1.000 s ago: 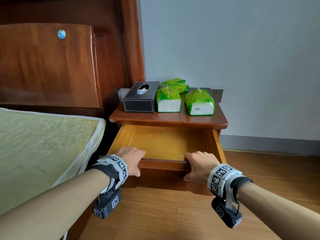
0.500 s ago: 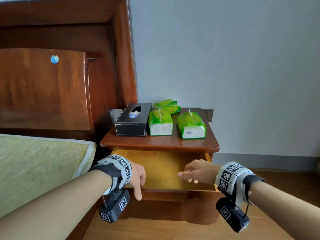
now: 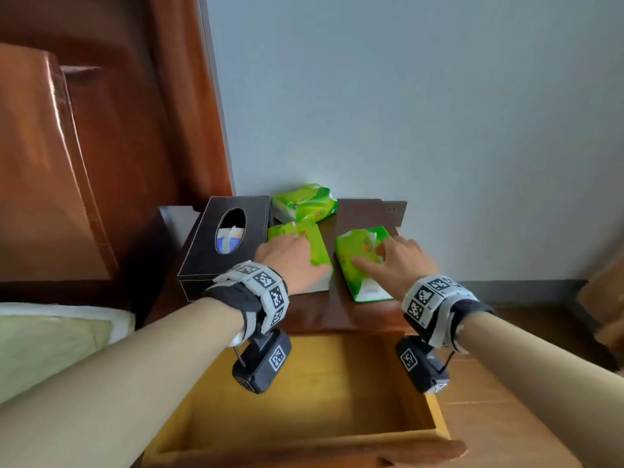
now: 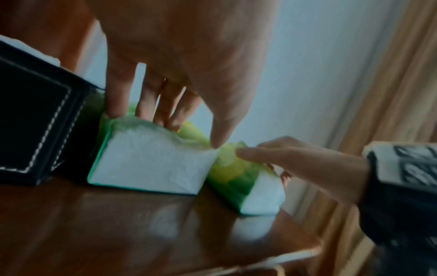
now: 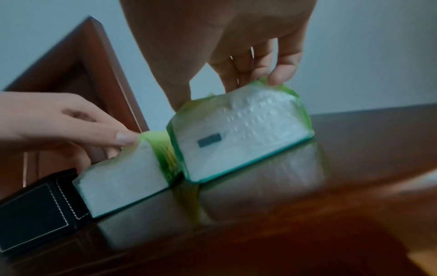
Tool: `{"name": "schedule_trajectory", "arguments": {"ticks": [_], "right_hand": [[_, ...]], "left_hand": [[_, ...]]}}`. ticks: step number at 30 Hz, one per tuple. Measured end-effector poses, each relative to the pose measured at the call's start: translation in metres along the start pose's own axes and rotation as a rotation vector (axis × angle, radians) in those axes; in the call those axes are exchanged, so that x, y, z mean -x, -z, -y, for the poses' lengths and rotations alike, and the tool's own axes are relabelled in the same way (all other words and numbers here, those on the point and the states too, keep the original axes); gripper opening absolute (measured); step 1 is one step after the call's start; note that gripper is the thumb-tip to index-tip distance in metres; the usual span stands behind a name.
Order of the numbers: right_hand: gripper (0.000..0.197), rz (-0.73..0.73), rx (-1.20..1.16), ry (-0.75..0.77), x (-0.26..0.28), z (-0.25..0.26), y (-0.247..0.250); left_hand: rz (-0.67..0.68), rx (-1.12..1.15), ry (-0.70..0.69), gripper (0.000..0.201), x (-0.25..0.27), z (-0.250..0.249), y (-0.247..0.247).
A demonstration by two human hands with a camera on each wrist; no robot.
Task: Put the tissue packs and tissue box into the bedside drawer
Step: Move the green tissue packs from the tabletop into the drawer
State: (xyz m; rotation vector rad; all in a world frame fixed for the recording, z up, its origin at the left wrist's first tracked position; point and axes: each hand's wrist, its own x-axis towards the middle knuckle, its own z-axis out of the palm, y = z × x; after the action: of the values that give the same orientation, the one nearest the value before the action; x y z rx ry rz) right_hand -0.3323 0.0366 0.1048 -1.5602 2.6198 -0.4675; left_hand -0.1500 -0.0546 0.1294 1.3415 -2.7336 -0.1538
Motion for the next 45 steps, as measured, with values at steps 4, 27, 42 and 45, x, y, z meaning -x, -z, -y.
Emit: {"name": "schedule_trajectory", "arguments": {"ticks": [4,27,42,45], "right_hand": [[0.047,0.137,-0.033,-0.069,0.006,0.006,0.011],[0.023,0.536,-0.168,0.145,0.133,-0.015,0.055],[0.034,0.661,0.052,0.190,0.125,-0.010,0.012],[0.039,0.726,0.067,0.128,0.117,-0.001,0.008]], "left_hand": [[0.130,0.066,0.068,0.067,-0.010,-0.005,0.000],[0.413,0.403,-0.307,0.013,0.121,0.040,0.036],[0.402,0.333,-0.358,0.026,0.162,0.071,-0.006],[0.413,0.307,-0.425,0.032,0.159,0.072,-0.013]]}}
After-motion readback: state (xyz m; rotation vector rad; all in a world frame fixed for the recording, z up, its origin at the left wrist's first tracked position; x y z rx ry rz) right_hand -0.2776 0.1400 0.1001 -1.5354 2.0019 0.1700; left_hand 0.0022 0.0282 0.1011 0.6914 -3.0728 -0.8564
